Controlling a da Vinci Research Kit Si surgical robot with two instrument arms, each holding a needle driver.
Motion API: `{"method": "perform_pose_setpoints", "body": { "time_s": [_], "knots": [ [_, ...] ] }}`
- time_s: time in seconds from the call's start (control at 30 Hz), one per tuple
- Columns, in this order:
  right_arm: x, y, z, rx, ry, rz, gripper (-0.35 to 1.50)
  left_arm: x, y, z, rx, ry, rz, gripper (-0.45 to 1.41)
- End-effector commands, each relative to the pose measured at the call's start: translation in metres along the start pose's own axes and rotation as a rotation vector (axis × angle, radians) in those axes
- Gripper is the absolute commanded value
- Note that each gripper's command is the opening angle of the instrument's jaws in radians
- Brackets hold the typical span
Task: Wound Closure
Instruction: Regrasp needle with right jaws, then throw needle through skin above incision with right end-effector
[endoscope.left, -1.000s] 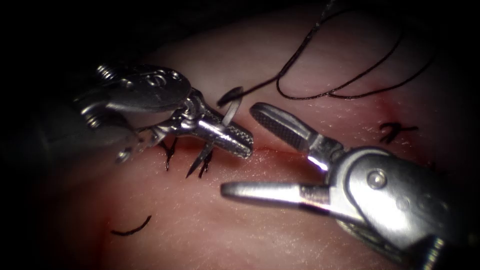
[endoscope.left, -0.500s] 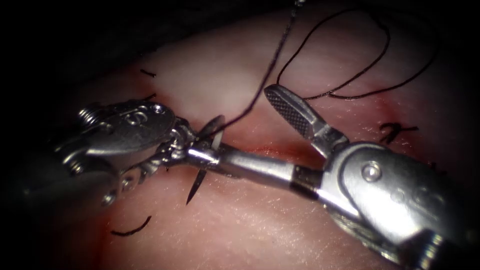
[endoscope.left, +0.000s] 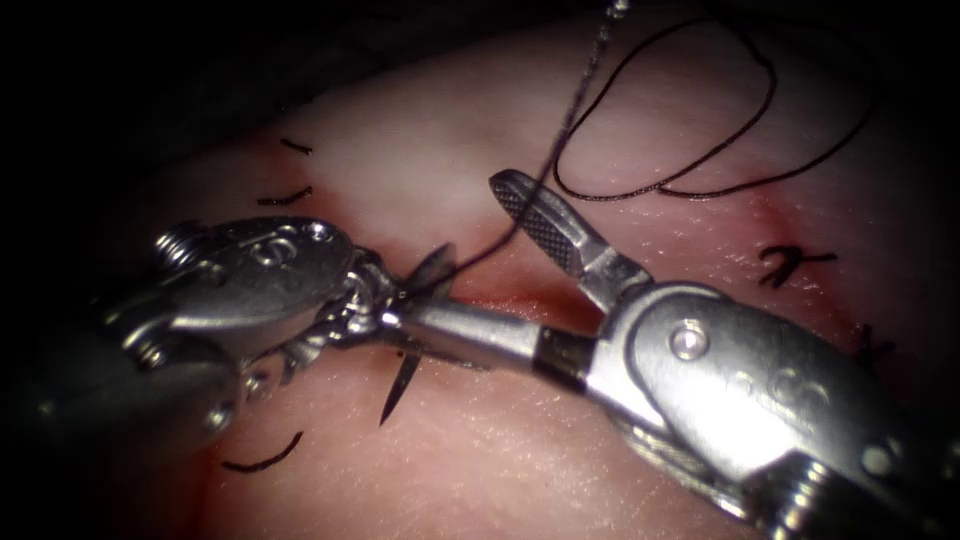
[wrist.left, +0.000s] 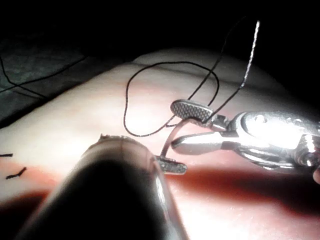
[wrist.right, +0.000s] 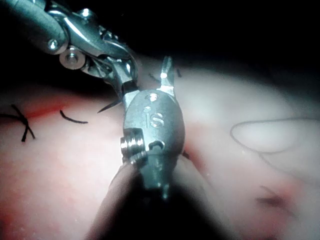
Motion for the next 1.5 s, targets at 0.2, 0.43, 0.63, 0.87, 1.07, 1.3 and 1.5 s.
{"method": "perform_pose_setpoints", "body": {
  "time_s": [0.2, 0.43, 0.63, 0.87, 1.07, 1.3, 1.5],
  "knots": [
    [0.0003, -0.0008, 0.0019, 0.02, 0.005, -0.003, 0.46, 0.001, 0.0, 0.0004, -0.002, 0.003, 0.021, -0.45],
    [-0.0004, -0.0009, 0.0021, 0.035, -0.013, -0.013, 0.2, 0.0009, 0.0011, 0.0006, -0.014, 0.001, 0.03, -0.45],
    [-0.0005, -0.001, 0.002, 0.076, -0.01, -0.023, -0.35, 0.0009, 0.0013, 0.0007, -0.022, -0.001, 0.042, -0.45],
    [-0.0003, -0.001, 0.0016, 0.108, -0.088, 0.039, -0.35, 0.0008, 0.0014, 0.0003, -0.029, -0.003, 0.043, -0.45],
    [-0.0001, -0.0001, 0.0015, 0.117, -0.106, 0.04, -0.35, 0.0004, 0.0015, -0.0004, 0.013, -0.027, 0.039, 1.15],
    [-0.0003, 0.0037, 0.0026, 0.2, -0.119, -0.061, -0.35, -0.0007, 0.0018, -0.0024, 0.058, -0.041, 0.119, 1.37],
    [-0.0015, 0.0074, 0.0044, 0.33, -0.129, -0.191, -0.35, -0.0023, 0.0016, -0.0037, 0.146, -0.02, 0.182, 1.23]
  ]
}}
